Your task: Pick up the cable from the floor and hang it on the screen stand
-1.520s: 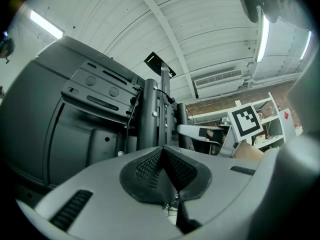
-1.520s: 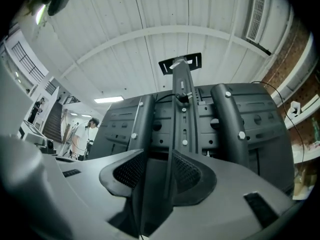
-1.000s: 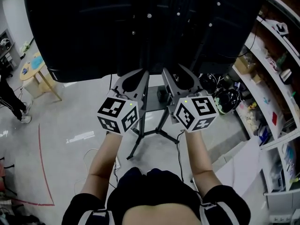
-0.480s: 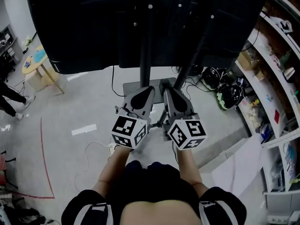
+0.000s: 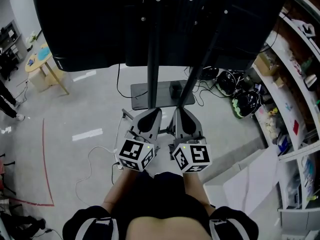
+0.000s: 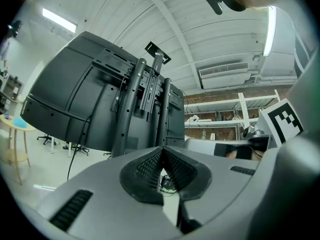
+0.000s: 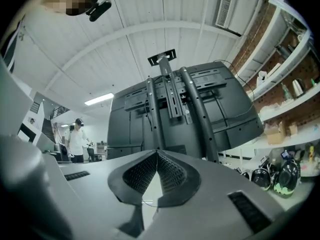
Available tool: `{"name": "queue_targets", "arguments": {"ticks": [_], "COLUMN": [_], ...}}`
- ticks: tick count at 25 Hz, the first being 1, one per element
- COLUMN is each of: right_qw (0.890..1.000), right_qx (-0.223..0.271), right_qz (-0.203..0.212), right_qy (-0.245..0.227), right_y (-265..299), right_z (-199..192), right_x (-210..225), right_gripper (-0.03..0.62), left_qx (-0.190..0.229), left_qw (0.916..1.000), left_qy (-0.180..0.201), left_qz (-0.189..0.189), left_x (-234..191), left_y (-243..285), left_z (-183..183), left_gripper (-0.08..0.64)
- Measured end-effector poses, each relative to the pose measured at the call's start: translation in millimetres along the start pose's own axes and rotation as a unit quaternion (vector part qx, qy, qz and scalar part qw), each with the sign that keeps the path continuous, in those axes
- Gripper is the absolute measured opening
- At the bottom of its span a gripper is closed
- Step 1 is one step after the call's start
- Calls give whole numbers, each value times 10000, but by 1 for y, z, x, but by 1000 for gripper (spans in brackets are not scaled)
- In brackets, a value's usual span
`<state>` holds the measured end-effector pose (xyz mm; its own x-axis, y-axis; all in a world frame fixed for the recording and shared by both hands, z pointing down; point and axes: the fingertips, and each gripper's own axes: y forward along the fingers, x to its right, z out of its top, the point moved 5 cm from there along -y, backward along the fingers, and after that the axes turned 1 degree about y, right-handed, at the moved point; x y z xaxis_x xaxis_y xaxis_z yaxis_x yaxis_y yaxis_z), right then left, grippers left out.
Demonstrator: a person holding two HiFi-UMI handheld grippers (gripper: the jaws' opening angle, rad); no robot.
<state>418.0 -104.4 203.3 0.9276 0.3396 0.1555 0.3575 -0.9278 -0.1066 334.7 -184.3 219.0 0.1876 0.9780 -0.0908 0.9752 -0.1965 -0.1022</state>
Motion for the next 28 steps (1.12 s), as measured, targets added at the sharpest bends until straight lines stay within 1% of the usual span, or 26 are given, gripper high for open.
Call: {"name": "queue_targets", "arguments": {"ticks": [4, 10, 14, 20, 24, 28], "right_qw": [9997, 9994, 9987, 9977, 9970, 9969], "right_qx": [-178, -224, -242, -290, -309, -408], "right_qz": [78, 253, 454, 617, 705, 673], "right_qy": [151, 25, -5, -25, -22, -15], "right_y": [-10, -17, -16, -13, -13, -23], "right_z": [-13, -17, -19, -22, -21, -24], "right_x": [7, 11, 10, 11, 10, 16], "right_gripper": [25, 23, 23, 23, 23, 23], "left_qx": [-51, -91, -103, -196, -200, -314], "left_qw": [9999, 9997, 9992, 9983, 9981, 9978], "left_qy": [-107, -105, -95, -68, -101, -65], "left_qz": [47, 208, 368, 553, 581, 586], "left_x": [12, 24, 24, 21, 21, 30], "left_y": [-3, -5, -6, -9, -7, -7], "left_z": [-15, -25, -29, -36, -35, -40], "left_gripper": [5, 5, 5, 5, 5, 5]}}
